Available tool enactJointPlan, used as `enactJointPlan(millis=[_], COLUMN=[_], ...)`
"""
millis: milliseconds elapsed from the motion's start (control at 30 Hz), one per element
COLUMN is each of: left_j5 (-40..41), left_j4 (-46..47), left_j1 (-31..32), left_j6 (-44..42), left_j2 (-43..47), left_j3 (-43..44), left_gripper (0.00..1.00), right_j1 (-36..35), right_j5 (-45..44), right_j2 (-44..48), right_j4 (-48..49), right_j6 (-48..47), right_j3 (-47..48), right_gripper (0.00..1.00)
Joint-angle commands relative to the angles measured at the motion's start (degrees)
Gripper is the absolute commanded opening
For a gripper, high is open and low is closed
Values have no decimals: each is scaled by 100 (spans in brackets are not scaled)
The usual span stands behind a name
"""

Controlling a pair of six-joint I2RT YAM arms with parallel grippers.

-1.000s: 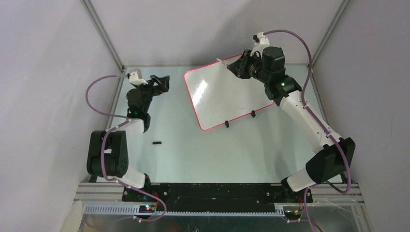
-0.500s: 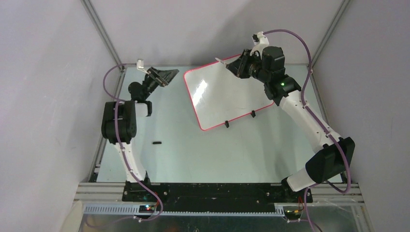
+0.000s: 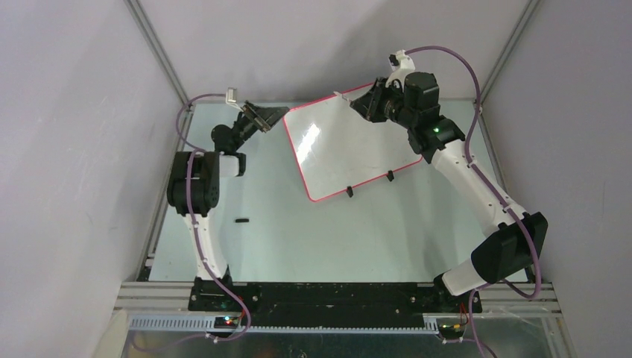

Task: Write a sentence on the whiteboard
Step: Hold the whiteboard at the center of the board.

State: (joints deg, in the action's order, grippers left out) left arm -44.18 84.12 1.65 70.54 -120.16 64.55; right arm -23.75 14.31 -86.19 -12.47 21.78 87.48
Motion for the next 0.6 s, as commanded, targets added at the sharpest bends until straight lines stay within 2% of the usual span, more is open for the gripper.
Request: enactJointPlan(millis=[0,267,367,467,567], left_j5=[-156,-1104,-1176,-1178,-1209], left_j4=[303,352,287,-216,-159], left_j1=[45,122,112,106,101], left_j6=[145,621,831,844,921], left_j2=[-113,-495,-533,-554,-566], left_j3=[217,888,1023,1096,1055], left_gripper=[99,99,99,99,99], right_j1=[18,47,59,63,70], right_j5=[83,81,104,131,140], right_j2=[212,258,283,306,339], right_j4=[162,144,170,173,180], right_j6=[-61,-85,-70,-62,-70], right_j3=[58,29,9,-7,-32], right_gripper=[0,0,0,0,0])
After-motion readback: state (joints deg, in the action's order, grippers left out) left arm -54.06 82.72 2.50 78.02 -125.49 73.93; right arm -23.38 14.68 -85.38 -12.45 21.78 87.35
